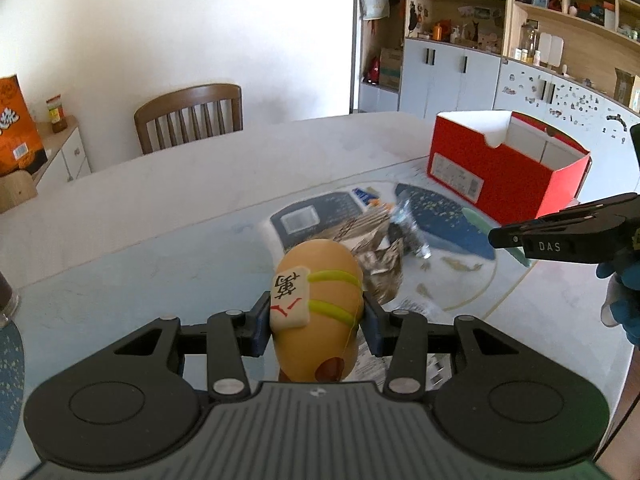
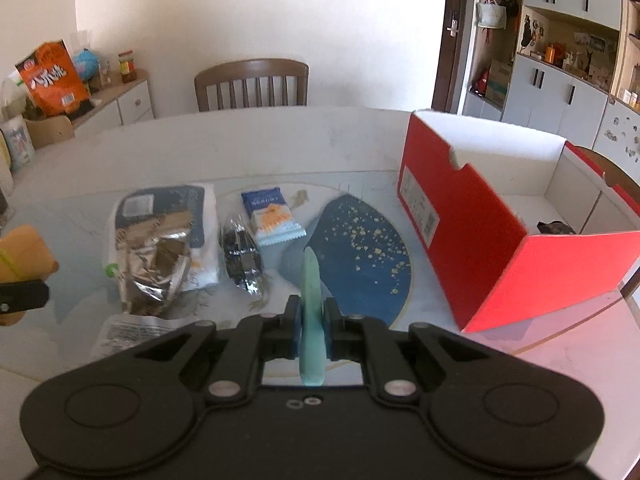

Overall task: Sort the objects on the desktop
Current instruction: 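Carry the yellow toy and mint-green stick with both tools into the red box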

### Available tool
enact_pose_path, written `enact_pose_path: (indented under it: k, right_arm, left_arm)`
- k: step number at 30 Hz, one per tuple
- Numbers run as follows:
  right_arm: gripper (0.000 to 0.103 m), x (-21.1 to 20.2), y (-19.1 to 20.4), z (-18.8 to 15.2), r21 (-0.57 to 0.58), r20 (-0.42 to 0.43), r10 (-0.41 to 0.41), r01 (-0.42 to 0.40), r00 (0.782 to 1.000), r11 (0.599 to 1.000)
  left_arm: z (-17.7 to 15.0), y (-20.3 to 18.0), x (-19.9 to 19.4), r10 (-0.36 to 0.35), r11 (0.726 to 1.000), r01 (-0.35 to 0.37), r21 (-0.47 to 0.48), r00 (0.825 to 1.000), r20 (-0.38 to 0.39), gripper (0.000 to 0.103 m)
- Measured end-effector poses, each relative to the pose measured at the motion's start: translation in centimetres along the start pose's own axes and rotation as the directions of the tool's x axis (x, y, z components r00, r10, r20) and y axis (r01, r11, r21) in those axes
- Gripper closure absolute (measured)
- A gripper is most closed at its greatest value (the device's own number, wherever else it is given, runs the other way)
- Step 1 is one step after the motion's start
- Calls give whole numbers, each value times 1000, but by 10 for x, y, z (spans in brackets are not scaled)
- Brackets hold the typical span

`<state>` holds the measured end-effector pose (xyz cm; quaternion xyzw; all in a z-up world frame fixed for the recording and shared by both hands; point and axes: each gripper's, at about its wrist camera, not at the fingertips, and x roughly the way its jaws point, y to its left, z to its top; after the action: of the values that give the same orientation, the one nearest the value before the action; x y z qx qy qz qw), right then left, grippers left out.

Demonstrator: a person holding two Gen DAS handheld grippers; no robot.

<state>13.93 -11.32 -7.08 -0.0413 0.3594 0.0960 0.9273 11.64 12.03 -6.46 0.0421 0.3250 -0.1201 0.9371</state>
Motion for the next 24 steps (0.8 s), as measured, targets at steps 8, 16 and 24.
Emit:
enact_pose_path:
  k: [8,16,24]
  right_arm:
    - [93,-31,-13,9,10,12,23,-23,1000,1000]
    - [93,-59,-31,20,23,34,44,-45,998,999]
    - [93,-85,-56,33,-13,53,70,-70,996,997]
  left_arm:
    - [20,-28,-10,-26,1000,26,15,1000,6,60]
    - [47,-61,-15,-52,997,51,52,999,8,60]
    - [77,-98,-13,-93,991,92,93,996,2,59]
